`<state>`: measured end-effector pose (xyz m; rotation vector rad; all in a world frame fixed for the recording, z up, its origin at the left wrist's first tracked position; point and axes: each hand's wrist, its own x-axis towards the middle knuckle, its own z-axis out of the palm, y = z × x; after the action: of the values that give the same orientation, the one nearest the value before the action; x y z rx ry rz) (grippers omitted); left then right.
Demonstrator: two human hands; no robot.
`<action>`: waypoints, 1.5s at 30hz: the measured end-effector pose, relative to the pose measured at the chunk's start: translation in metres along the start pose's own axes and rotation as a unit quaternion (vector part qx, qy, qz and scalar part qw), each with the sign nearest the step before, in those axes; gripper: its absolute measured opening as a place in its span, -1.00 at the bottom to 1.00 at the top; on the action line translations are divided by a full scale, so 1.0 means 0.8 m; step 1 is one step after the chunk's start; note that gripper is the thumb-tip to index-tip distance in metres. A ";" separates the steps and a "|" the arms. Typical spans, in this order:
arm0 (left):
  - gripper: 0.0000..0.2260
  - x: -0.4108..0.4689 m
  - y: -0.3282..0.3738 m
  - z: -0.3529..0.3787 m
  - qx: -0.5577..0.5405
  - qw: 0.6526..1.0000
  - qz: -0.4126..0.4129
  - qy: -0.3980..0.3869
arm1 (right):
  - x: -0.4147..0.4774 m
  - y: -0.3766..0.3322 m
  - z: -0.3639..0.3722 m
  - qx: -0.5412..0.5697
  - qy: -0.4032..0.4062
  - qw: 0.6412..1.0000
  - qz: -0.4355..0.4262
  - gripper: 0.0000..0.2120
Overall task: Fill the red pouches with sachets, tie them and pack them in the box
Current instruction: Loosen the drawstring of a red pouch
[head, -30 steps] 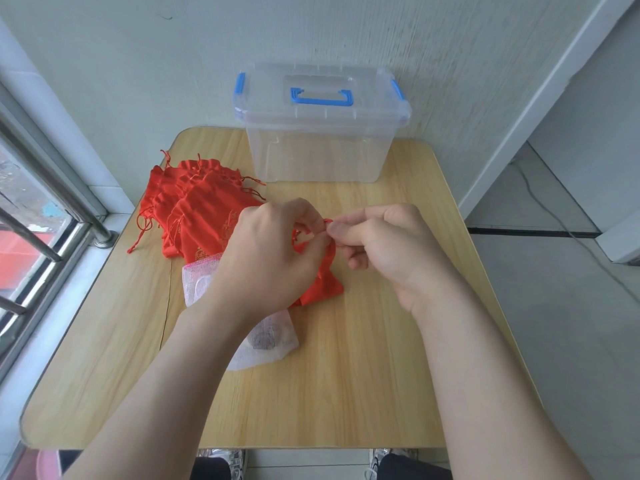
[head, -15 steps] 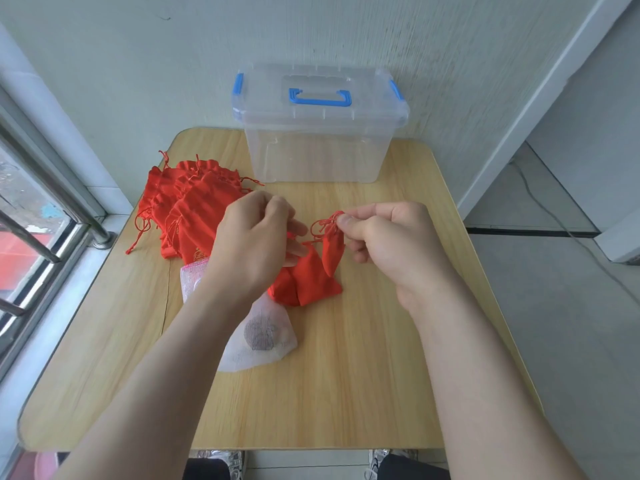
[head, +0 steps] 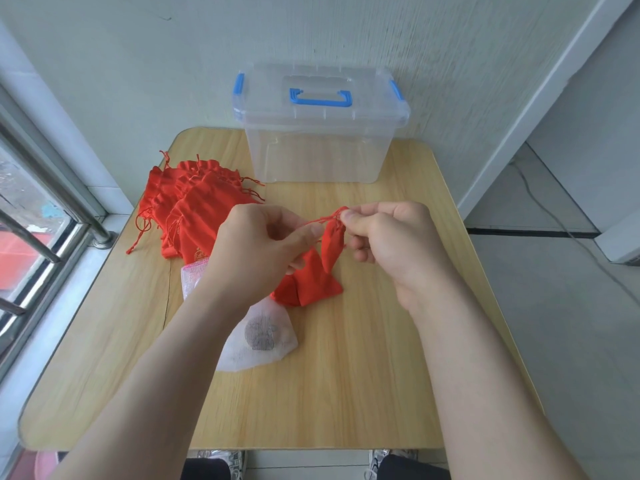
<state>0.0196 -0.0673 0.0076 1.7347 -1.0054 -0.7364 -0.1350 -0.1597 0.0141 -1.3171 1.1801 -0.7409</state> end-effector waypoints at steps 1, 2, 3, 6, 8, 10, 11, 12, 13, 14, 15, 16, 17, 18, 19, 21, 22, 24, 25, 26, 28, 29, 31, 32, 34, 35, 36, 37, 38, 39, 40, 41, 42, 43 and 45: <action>-0.75 0.000 -0.001 0.000 -0.002 1.000 -0.006 -0.001 | 0.001 0.001 0.000 0.002 0.008 1.000 0.000 -0.94; -0.72 0.000 -0.001 0.001 -0.008 1.000 -0.013 -0.003 | 0.002 0.002 0.000 0.004 0.016 1.000 0.000 -0.94; -0.70 0.000 0.000 0.002 -0.020 1.000 -0.019 -0.003 | 0.003 0.002 0.000 0.003 0.022 1.000 -0.001 -0.94; -0.66 -0.001 0.004 0.005 -0.070 0.997 -0.025 0.026 | 0.003 0.005 -0.002 -0.013 0.023 1.000 -0.012 -0.96; -0.69 0.000 0.005 0.007 -0.103 0.993 -0.038 0.049 | 0.002 0.007 -0.001 -0.027 0.012 0.999 -0.022 -0.95; -0.73 0.001 0.004 0.010 -0.134 0.987 -0.063 0.063 | 0.001 0.008 -0.001 -0.025 0.012 0.999 -0.026 -0.91; -0.74 0.002 0.003 0.011 -0.148 0.984 -0.077 0.070 | 0.000 0.008 -0.001 -0.026 0.019 0.999 -0.027 -0.89; -0.75 0.003 0.003 0.011 -0.161 0.980 -0.089 0.081 | 0.001 0.009 -0.002 -0.032 0.030 0.999 -0.028 -0.88; -0.76 0.005 0.002 0.011 -0.175 0.975 -0.098 0.093 | 0.002 0.010 -0.003 -0.042 0.040 0.998 -0.029 -0.87; -0.76 0.006 0.003 0.011 -0.191 0.970 -0.106 0.105 | 0.004 0.012 -0.004 -0.050 0.046 0.997 -0.030 -0.86; -0.77 0.007 0.004 0.011 -0.209 0.965 -0.110 0.114 | 0.005 0.013 -0.005 -0.056 0.048 0.997 -0.031 -0.87; -0.77 0.007 0.005 0.012 -0.230 0.959 -0.111 0.120 | 0.005 0.015 -0.005 -0.063 0.046 0.996 -0.033 -0.87; -0.78 0.006 0.007 0.013 -0.253 0.953 -0.110 0.121 | 0.006 0.016 -0.005 -0.074 0.044 0.996 -0.034 -0.88; -0.80 0.006 0.008 0.014 -0.278 0.947 -0.109 0.118 | 0.007 0.017 -0.004 -0.088 0.043 0.995 -0.035 -0.89; -0.81 0.005 0.010 0.015 -0.296 0.942 -0.108 0.113 | 0.008 0.019 -0.003 -0.102 0.043 0.993 -0.034 -0.89; -0.77 0.005 0.011 0.015 -0.312 0.938 -0.112 0.101 | 0.008 0.019 -0.001 -0.129 0.039 0.990 -0.032 -0.87; -0.75 0.006 0.010 0.015 -0.323 0.934 -0.119 0.097 | 0.009 0.019 -0.001 -0.142 0.036 0.989 -0.030 -0.85; -0.76 0.009 0.008 0.014 -0.355 0.919 -0.139 0.104 | 0.008 0.019 0.000 -0.168 0.026 0.985 -0.028 -0.82; -0.78 0.011 0.007 0.014 -0.368 0.912 -0.144 0.111 | 0.008 0.018 -0.001 -0.185 0.024 0.982 -0.030 -0.81; -0.79 0.013 0.006 0.015 -0.368 0.911 -0.144 0.118 | 0.007 0.018 -0.001 -0.202 0.025 0.978 -0.036 -0.81; -0.80 0.013 0.004 0.019 -0.300 0.937 -0.122 0.129 | 0.006 0.018 -0.003 -0.225 0.032 0.973 -0.049 -0.82; -0.80 0.012 0.004 0.021 -0.232 0.958 -0.097 0.134 | 0.006 0.017 -0.004 -0.228 0.033 0.972 -0.054 -0.82; -0.84 0.007 0.004 0.025 -0.099 0.987 -0.029 0.125 | 0.006 0.015 -0.005 -0.224 0.028 0.972 -0.067 -0.83; -0.85 0.004 0.004 0.026 -0.055 0.993 0.001 0.106 | 0.007 0.015 -0.005 -0.212 0.023 0.975 -0.071 -0.85; -0.80 -0.002 0.003 0.025 0.005 0.997 0.049 0.053 | 0.009 0.016 -0.006 -0.161 0.014 0.985 -0.064 -0.89; -0.77 -0.003 0.003 0.023 0.038 0.996 0.070 0.034 | 0.009 0.016 -0.006 -0.143 0.010 0.988 -0.061 -0.90; -0.76 -0.004 0.003 0.021 0.075 0.993 0.090 0.024 | 0.008 0.017 -0.007 -0.136 0.005 0.989 -0.061 -0.90; -0.78 -0.004 0.003 0.019 0.103 0.988 0.110 0.018 | 0.008 0.018 -0.007 -0.136 0.001 0.989 -0.063 -0.90; -0.81 -0.003 0.002 0.018 0.120 0.985 0.126 0.017 | 0.009 0.019 -0.008 -0.137 -0.002 0.988 -0.065 -0.89; -0.85 -0.002 0.001 0.017 0.129 0.982 0.137 0.020 | 0.008 0.020 -0.008 -0.138 -0.006 0.988 -0.069 -0.88; -0.89 -0.001 -0.001 0.017 0.135 0.980 0.145 0.027 | 0.008 0.021 -0.008 -0.138 -0.010 0.988 -0.072 -0.87; -0.90 0.001 -0.003 0.017 0.138 0.978 0.150 0.036 | 0.008 0.021 -0.008 -0.134 -0.013 0.988 -0.075 -0.86; -0.88 0.003 -0.005 0.017 0.137 0.978 0.149 0.045 | 0.008 0.021 -0.007 -0.127 -0.017 0.989 -0.078 -0.85; -0.86 0.004 -0.007 0.018 0.133 0.980 0.141 0.052 | 0.008 0.021 -0.007 -0.120 -0.021 0.989 -0.083 -0.84; -0.80 0.006 -0.008 0.020 0.119 0.984 0.119 0.067 | 0.009 0.022 -0.008 -0.142 -0.029 0.983 -0.112 -0.82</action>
<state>0.0106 -0.0773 -0.0043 1.7984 -1.2198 -0.3546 -0.1422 -0.1655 -0.0032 -1.7190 1.1307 -0.7067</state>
